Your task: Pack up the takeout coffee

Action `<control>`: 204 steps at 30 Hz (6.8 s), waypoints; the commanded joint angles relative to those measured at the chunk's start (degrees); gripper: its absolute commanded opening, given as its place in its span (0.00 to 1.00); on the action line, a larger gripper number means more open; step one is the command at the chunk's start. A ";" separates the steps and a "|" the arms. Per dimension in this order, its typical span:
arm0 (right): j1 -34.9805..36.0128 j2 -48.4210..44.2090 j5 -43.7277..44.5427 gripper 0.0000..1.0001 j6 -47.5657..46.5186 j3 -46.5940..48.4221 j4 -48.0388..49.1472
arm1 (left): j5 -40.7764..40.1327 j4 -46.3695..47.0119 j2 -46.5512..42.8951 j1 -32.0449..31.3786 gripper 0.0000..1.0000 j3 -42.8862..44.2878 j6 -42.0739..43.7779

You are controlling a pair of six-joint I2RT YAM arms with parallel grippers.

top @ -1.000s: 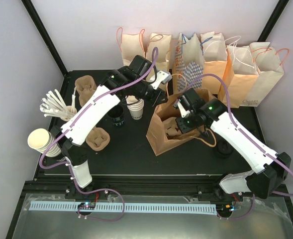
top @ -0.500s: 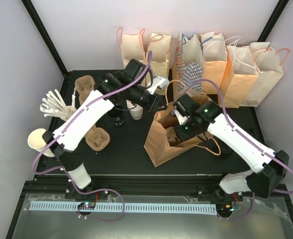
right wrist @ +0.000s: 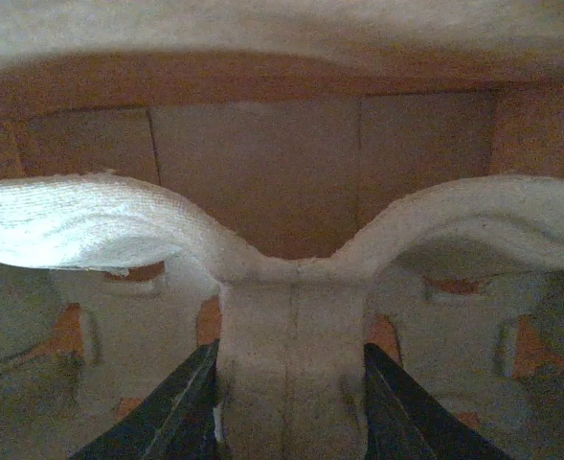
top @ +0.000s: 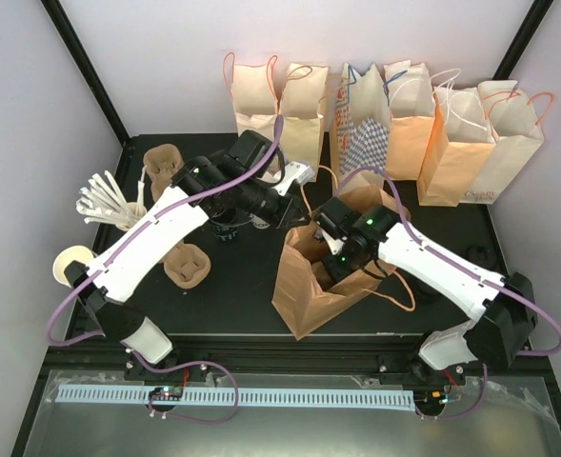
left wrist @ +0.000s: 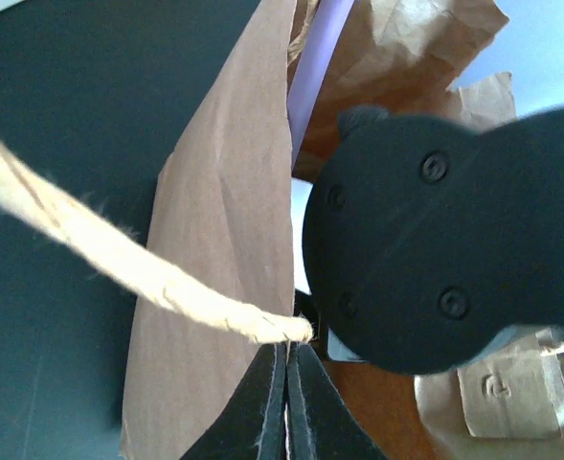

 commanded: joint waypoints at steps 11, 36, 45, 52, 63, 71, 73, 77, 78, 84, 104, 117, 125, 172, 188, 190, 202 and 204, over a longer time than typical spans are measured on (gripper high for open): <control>5.05 4.17 -0.12 0.38 3.65 -6.24 6.25 | -8.25 -2.01 -4.68 -0.40 0.03 0.15 3.84; 5.24 9.47 -0.77 0.39 4.03 -1.62 6.95 | -24.65 4.81 -17.93 -28.00 0.55 -3.40 2.99; 5.23 10.75 -1.14 0.39 3.79 -0.22 7.50 | -35.75 9.96 -7.30 -41.09 0.53 0.04 7.45; 5.21 11.14 -1.49 0.39 2.92 0.44 7.63 | -42.80 17.25 -6.00 -44.27 0.53 -9.16 11.04; 5.15 11.15 -1.66 0.39 1.92 1.07 6.91 | -54.11 24.22 -3.94 -44.34 0.58 -13.43 12.69; 5.19 11.50 -1.90 0.39 1.58 1.59 6.46 | -52.19 32.15 -2.74 -44.26 0.59 -17.54 17.95; 5.19 11.52 -1.83 0.39 1.47 1.81 6.34 | -51.43 33.67 -2.31 -44.11 0.59 -18.34 18.95; 5.23 11.78 -1.90 0.39 1.37 2.10 6.12 | -50.01 35.33 -1.15 -43.28 0.58 -18.80 20.13; 5.19 11.89 -1.86 0.39 1.30 2.13 6.07 | -49.93 35.21 -0.60 -43.09 0.56 -18.41 20.40; 5.21 11.99 -1.70 0.39 1.32 1.98 6.11 | -49.69 32.48 0.69 -42.06 0.24 -12.76 20.82; 5.20 12.22 -0.93 0.39 0.49 0.55 7.56 | -40.72 39.50 -7.78 -41.81 0.02 -10.21 14.47; 5.23 8.11 -1.36 0.39 0.31 -3.91 11.19 | -47.24 22.27 -9.32 -41.33 0.91 0.47 8.27; 5.89 6.31 -0.22 0.39 0.48 -5.87 12.30 | -41.20 -0.63 -12.69 -24.54 0.87 7.43 -10.74; 10.95 12.44 2.08 0.39 1.65 -13.94 23.44 | -34.72 -8.30 -3.38 -8.88 0.02 1.26 -3.01; 10.95 20.31 6.62 0.55 2.61 -12.74 29.12 | -23.30 -9.81 -3.43 -1.81 0.02 -0.89 -3.19; 10.95 18.02 7.00 0.68 2.35 -11.16 27.38 | -23.11 -9.77 -3.36 -1.25 0.02 -1.14 -3.03; 10.83 8.29 11.58 1.00 1.02 4.67 10.17 | -23.52 -8.80 -1.41 0.08 0.02 -1.26 1.20; 10.75 7.68 12.17 1.00 0.81 7.58 7.79 | -23.74 -8.72 -1.23 0.26 0.02 -1.18 1.69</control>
